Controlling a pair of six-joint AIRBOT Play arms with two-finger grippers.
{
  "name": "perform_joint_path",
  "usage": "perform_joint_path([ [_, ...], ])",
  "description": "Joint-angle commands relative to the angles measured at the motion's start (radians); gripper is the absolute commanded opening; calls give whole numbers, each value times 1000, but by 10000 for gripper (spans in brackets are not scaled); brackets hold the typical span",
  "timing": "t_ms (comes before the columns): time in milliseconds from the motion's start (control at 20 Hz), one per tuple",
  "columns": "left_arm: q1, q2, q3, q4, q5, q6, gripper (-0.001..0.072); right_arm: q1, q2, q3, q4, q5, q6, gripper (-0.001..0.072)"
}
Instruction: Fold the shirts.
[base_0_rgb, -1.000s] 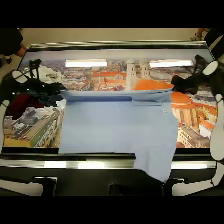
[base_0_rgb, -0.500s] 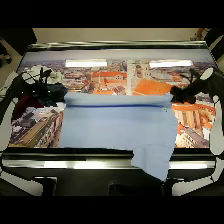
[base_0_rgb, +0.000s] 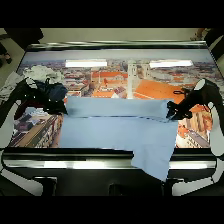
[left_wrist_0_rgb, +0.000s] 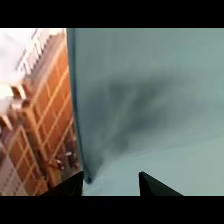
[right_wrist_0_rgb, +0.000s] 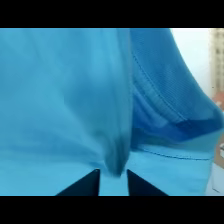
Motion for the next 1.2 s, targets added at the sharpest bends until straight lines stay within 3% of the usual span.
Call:
perform_joint_path([
  [0,21,8,16,-20,-108,-2,438,-33,50,39,6,57,0,422],
  [50,39,28,15,-20,-119,-17,438,-61,82,47,7,88,-22,513],
  [200,101,129,-77,-20,-128,-58,439,-169,187,-24,-12,160,-12,506],
  [450,179,393,-617,-24,61,22,441,-209,394,-435,-79,16,-42,489],
  [500,195,428,-699,-24,89,39,446,-209,408,-470,-79,7,-45,489],
  [550,208,449,-760,-29,116,53,505,-208,414,-487,-78,9,-58,489],
  [650,219,453,-824,-59,153,68,506,-208,415,-489,-77,11,-61,489],
  [750,216,452,-850,-103,210,68,452,-208,414,-489,-78,14,-62,489],
  [950,216,441,-852,-172,236,62,425,-208,415,-519,-78,21,-98,491],
  [1000,216,433,-856,-172,235,63,365,-208,416,-547,-78,19,-105,491],
  [1050,216,426,-864,-176,235,63,362,-208,418,-583,-74,19,-120,492],
  [1150,216,418,-875,-178,247,63,219,-208,433,-653,-43,6,-148,492],
])
